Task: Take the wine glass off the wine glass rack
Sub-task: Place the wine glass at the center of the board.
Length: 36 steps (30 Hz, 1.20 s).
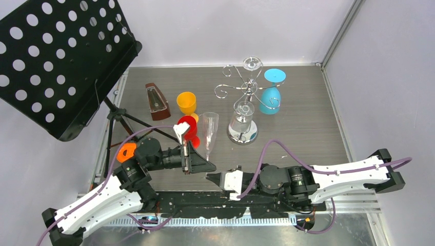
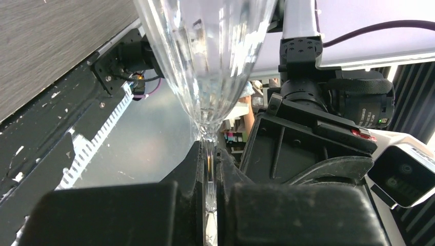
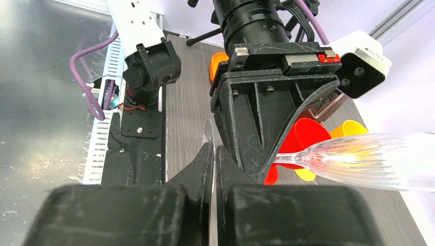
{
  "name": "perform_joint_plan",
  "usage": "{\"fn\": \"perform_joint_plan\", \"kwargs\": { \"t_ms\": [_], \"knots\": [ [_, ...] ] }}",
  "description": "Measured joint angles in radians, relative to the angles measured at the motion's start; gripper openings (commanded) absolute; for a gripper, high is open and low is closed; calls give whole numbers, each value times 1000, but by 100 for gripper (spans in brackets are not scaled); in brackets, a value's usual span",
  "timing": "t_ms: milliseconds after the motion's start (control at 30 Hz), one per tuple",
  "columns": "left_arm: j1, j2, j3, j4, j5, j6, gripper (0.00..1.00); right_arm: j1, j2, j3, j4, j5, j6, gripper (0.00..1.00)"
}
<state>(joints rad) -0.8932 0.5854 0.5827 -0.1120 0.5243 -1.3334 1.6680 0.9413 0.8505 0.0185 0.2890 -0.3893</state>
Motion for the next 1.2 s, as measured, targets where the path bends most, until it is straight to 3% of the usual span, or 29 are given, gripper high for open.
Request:
{"fn": "perform_joint_plan", "kwargs": {
  "t_ms": [100, 267, 400, 600, 867, 1200],
  "knots": [
    [-13, 2, -1, 3, -16, 5, 0, 5, 6, 0, -5, 11, -2, 13],
    [-42, -11, -1, -13, -55, 18, 0, 6, 5, 0, -27, 17, 11, 44],
    [-57, -30, -1, -59, -79, 50, 0, 5, -12, 0, -73, 29, 30, 55],
    [-69, -63, -2, -156, -103, 132, 0, 6, -88, 21, -168, 39, 64, 57],
    [-84, -64, -2, -315, -97, 310, 0, -13, -71, 196, -343, 74, 130, 60],
    [-174, -64, -2, -492, -114, 503, 0, -281, 0, 376, -537, -189, 209, 63]
  ]
}}
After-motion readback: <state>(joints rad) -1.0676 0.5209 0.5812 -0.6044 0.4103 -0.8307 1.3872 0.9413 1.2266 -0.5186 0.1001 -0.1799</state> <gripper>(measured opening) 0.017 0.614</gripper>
